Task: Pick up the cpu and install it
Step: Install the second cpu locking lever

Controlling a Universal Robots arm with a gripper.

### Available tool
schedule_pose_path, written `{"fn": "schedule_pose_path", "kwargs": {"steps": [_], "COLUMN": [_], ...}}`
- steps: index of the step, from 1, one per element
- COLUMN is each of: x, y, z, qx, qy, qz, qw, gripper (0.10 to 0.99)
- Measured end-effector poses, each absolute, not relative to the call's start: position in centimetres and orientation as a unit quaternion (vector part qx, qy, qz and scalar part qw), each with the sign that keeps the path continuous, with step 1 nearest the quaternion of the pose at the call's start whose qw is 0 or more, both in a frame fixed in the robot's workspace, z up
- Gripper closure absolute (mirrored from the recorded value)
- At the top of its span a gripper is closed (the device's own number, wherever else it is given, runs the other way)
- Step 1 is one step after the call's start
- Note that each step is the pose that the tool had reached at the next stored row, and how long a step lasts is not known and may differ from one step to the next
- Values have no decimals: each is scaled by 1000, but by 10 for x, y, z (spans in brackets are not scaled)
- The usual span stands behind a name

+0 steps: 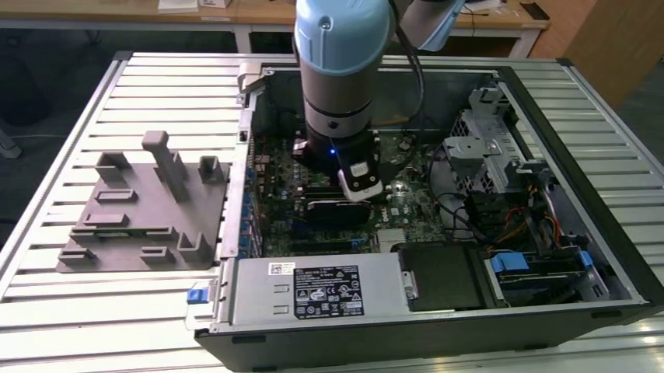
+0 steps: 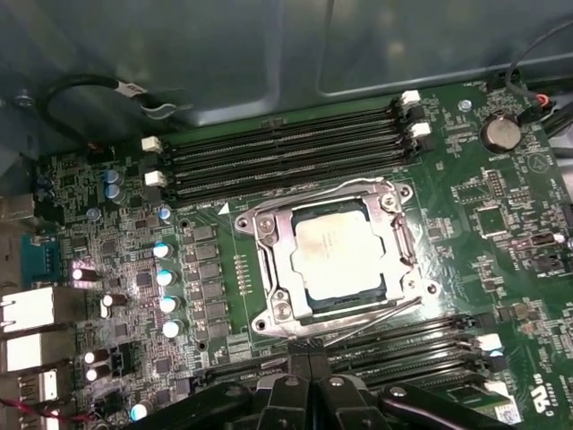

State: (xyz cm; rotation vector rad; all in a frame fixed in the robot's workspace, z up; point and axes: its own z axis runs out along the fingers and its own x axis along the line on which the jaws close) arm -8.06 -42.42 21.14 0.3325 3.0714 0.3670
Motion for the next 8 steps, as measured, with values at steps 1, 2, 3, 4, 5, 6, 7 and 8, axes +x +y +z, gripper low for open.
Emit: {"fn": "schedule_pose_path", "kwargs": {"steps": [1, 2, 3, 4, 5, 6, 7, 8], "x": [-82, -83, -84, -84, -85, -86, -87, -87], "y": [-424, -424, -424, -424, -424, -424, -424, -424], "z": [210, 209, 208, 207, 206, 206, 205, 204], "qx": [107, 107, 107, 107, 107, 107, 107, 107], "qy": [987, 987, 987, 987, 987, 987, 987, 986], "qz": [119, 119, 120, 120, 121, 122, 123, 123], "qw": [15, 15, 15, 15, 15, 15, 15, 15], "gripper": [980, 980, 980, 980, 980, 980, 980, 980]}}
